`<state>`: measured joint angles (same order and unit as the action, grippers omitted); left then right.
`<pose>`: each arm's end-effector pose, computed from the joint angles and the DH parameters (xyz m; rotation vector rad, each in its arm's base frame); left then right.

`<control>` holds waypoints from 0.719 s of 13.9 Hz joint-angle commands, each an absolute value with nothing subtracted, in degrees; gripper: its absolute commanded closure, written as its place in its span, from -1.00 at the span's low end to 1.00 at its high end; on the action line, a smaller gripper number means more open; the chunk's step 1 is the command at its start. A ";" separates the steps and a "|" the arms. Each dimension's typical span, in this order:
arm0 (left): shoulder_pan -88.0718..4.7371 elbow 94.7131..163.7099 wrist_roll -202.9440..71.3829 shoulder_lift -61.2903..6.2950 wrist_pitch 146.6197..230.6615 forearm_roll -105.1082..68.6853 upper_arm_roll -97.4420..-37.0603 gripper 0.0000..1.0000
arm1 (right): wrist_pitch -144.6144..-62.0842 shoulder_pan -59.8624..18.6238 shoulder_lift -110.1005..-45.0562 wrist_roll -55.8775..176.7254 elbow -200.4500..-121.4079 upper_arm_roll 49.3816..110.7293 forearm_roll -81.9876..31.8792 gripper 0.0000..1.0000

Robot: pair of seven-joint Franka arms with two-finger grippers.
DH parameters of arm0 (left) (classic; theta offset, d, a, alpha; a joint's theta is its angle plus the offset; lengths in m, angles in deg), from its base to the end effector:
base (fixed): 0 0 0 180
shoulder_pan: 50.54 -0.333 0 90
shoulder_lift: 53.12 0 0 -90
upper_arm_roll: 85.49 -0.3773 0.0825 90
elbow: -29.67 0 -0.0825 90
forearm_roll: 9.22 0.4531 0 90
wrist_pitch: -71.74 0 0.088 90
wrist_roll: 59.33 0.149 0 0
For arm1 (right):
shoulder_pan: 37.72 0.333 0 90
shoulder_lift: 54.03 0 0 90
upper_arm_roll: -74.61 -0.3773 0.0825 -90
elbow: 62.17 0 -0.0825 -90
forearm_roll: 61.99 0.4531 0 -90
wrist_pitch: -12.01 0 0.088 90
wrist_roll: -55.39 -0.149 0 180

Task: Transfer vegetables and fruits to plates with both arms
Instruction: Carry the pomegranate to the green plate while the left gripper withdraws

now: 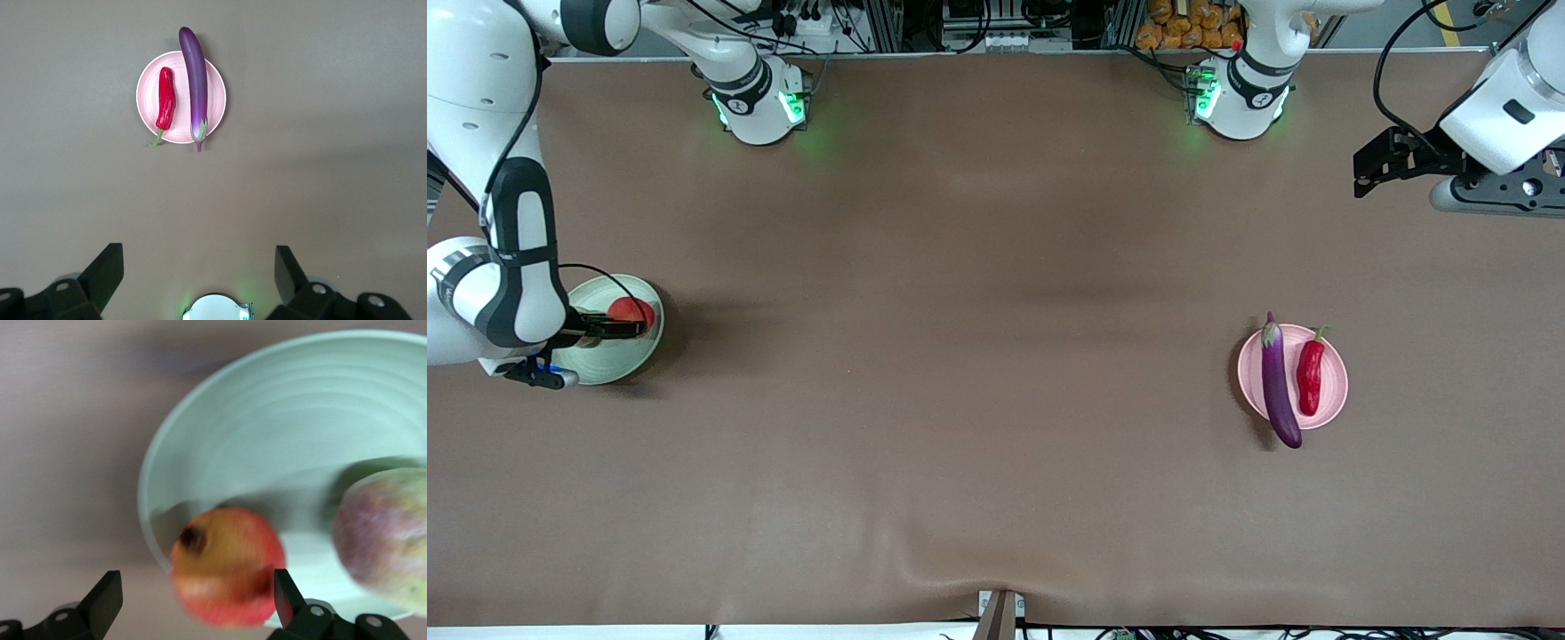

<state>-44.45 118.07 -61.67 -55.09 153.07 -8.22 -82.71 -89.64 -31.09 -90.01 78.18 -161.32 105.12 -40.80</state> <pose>0.5843 -0.0889 0.6672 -3.1062 0.1741 0.1351 0.6401 -0.2119 0.1984 -2.8584 0.2526 0.6290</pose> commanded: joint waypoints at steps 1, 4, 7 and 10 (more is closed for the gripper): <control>-44.91 116.95 -61.62 -54.70 151.64 -8.52 -83.29 -1.00 | -75.85 -31.30 -89.09 78.42 -149.58 104.75 -40.80 -1.00; -45.88 116.95 -64.06 -55.05 149.88 -8.78 -83.03 -1.00 | -69.13 -30.25 -88.83 78.42 -141.47 102.83 -40.19 -1.00; -45.88 116.78 -65.13 -54.97 149.88 -8.69 -83.03 -1.00 | -65.63 -31.82 -88.92 81.30 -127.27 95.55 -43.42 -1.00; -45.80 116.42 -64.96 -54.96 149.96 -8.43 -82.85 -1.00 | -62.10 -32.36 -87.09 81.85 -121.41 93.59 -44.06 -1.00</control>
<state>-45.56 117.77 -64.22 -54.88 151.22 -8.22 -83.23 -65.30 -30.35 -87.98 80.07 -125.50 95.26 -43.05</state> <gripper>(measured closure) 0.000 0.000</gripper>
